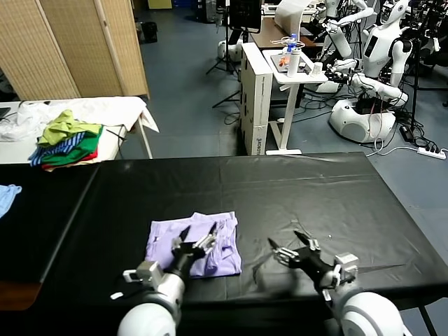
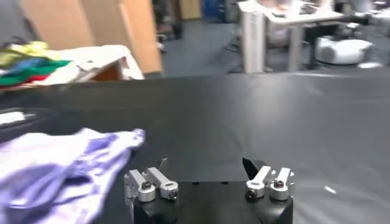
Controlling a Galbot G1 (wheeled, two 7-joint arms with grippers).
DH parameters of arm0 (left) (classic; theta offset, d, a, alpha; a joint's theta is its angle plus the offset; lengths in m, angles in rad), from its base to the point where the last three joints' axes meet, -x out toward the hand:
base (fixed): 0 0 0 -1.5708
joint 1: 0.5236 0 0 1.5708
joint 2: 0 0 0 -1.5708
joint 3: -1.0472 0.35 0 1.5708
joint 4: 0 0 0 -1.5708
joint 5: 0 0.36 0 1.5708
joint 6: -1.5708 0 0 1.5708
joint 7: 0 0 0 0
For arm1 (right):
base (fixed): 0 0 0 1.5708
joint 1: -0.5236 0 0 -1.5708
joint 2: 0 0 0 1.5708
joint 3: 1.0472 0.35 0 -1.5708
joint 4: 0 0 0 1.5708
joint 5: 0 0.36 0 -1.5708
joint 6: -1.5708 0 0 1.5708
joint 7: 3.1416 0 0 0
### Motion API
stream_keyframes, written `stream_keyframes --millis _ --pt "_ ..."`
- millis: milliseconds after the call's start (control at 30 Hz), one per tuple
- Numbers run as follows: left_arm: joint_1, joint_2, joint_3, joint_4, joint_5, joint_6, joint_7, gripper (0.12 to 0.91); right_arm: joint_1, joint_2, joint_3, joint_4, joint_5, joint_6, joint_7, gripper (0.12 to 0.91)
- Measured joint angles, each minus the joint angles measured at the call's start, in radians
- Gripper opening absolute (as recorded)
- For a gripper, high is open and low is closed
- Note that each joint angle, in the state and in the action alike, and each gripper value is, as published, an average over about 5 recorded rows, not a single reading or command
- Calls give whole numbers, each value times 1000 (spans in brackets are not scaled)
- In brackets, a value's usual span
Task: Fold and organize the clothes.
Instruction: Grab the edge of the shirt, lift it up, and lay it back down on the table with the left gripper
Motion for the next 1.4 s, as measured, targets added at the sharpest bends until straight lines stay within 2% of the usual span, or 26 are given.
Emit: stream_keyframes --millis 167,333,467,600,733,900,1033,1200,1400 --pt "30 40 -97 -5 33 -19 1 907 119 2 -166 -33 -31 6 16 907" --pt "62 37 -159 -3 65 -30 4 907 225 41 -307 -78 -76 -4 22 907" --pt "80 27 -187 0 80 -36 5 907 301 77 -387 -119 -138 -52 30 907" --pt "89 23 -203 7 86 -40 6 907 335 87 -423 -144 -209 -125 51 907" --pt "91 18 -209 17 96 -48 7 907 334 76 -425 -156 -263 -195 63 907" --pt "92 8 -209 30 110 -58 11 907 310 64 -406 -152 -279 -223 90 907" --pt "93 -1 -212 38 119 -65 22 907 278 57 -369 -126 -227 -191 107 907" --pt "94 -18 -225 55 126 -80 50 907 227 55 -298 -84 -157 -116 102 907" --pt "97 -66 -239 74 130 -112 77 907 134 53 -158 -17 -96 -76 68 907"
